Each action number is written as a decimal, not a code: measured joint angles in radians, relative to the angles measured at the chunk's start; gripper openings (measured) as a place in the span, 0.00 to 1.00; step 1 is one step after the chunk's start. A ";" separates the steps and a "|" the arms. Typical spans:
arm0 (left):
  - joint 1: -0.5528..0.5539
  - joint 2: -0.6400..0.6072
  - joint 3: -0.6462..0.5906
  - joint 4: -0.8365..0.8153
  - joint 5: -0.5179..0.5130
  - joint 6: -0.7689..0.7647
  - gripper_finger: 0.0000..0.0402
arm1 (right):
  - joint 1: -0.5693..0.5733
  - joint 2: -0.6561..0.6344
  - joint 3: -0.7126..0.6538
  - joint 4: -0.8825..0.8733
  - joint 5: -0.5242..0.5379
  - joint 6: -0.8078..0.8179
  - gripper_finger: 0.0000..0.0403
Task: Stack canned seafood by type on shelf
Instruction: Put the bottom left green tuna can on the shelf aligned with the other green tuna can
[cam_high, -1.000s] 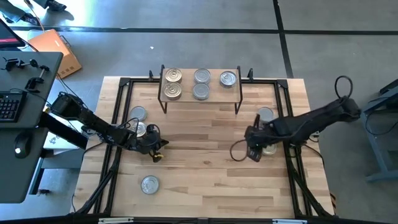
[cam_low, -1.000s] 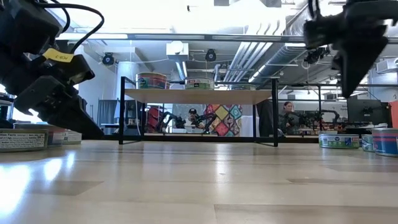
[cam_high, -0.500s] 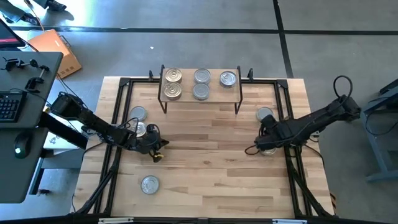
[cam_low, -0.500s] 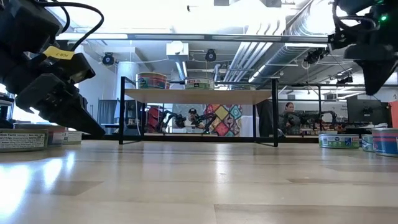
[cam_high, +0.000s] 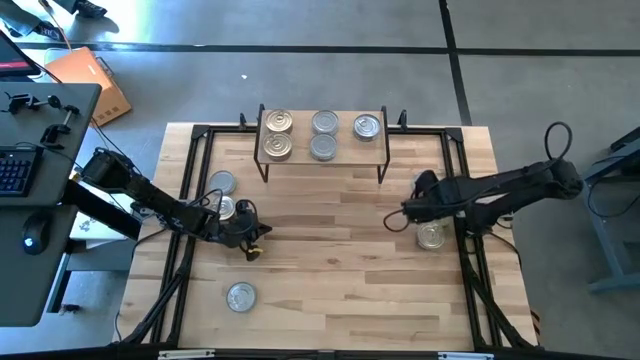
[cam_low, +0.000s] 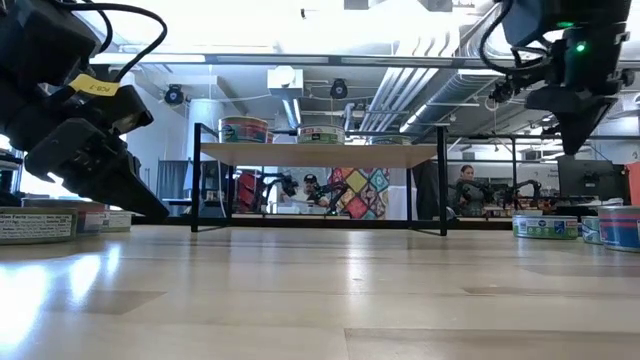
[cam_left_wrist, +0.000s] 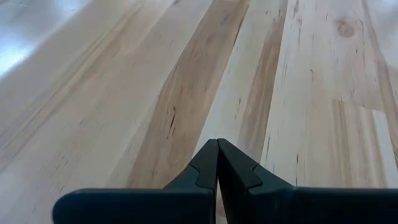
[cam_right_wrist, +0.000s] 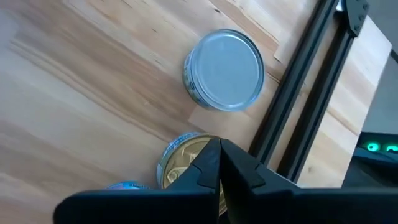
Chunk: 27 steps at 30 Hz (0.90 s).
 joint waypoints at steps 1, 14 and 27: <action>-0.002 0.000 0.000 0.000 0.000 0.000 0.00 | -0.010 0.000 0.000 0.012 0.000 -0.019 0.00; -0.026 0.000 0.000 0.000 -0.010 0.007 0.00 | -0.026 0.001 0.000 0.100 -0.027 -0.197 0.00; -0.072 -0.072 0.101 -0.224 0.085 0.056 0.00 | -0.010 -0.007 -0.223 0.625 -0.145 -0.343 0.00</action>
